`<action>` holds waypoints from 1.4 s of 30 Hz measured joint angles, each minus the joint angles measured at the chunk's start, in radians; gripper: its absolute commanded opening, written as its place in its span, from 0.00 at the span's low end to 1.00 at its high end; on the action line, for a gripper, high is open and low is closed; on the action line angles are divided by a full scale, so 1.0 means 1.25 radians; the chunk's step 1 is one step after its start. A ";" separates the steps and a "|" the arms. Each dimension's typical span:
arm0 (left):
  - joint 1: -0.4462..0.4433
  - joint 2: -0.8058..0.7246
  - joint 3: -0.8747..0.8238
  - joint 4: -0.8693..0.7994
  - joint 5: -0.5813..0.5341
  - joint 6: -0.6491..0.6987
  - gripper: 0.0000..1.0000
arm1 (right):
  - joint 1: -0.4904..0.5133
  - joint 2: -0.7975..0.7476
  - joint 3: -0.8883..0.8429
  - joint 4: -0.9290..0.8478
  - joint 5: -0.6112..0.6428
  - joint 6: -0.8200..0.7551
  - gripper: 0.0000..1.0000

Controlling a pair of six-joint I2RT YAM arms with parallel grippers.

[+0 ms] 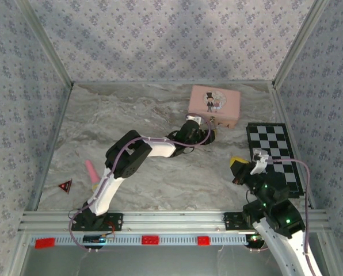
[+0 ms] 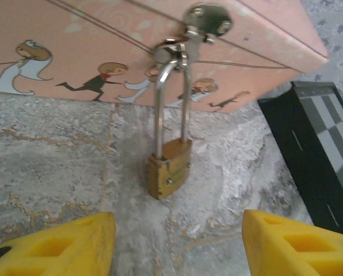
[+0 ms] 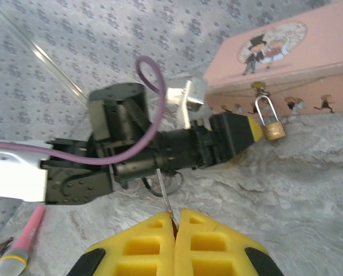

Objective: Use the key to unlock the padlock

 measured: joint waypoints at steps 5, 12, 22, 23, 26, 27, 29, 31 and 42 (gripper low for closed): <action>0.000 0.058 0.083 -0.001 -0.021 -0.004 0.56 | -0.001 -0.005 -0.004 0.003 -0.011 -0.012 0.00; 0.000 0.113 0.179 -0.039 -0.034 -0.014 0.54 | -0.001 -0.005 -0.004 0.003 -0.019 -0.021 0.00; -0.002 0.163 0.273 -0.091 -0.051 -0.034 0.40 | -0.001 -0.005 -0.004 0.003 -0.019 -0.027 0.00; -0.002 0.164 0.275 -0.096 -0.053 -0.038 0.37 | -0.001 -0.005 -0.004 0.003 -0.019 -0.027 0.00; -0.002 0.165 0.278 -0.111 -0.062 -0.054 0.28 | -0.001 -0.005 -0.004 0.003 -0.019 -0.027 0.00; -0.002 0.165 0.278 -0.117 -0.065 -0.059 0.25 | -0.001 -0.005 -0.004 0.003 -0.019 -0.027 0.00; -0.002 0.166 0.278 -0.120 -0.067 -0.069 0.19 | -0.001 -0.005 -0.004 0.003 -0.020 -0.027 0.00; -0.002 0.165 0.280 -0.120 -0.068 -0.074 0.14 | -0.001 -0.005 -0.004 0.003 -0.019 -0.027 0.00; 0.005 0.104 0.154 -0.040 -0.074 -0.083 0.02 | -0.001 0.002 -0.016 0.009 -0.023 0.008 0.00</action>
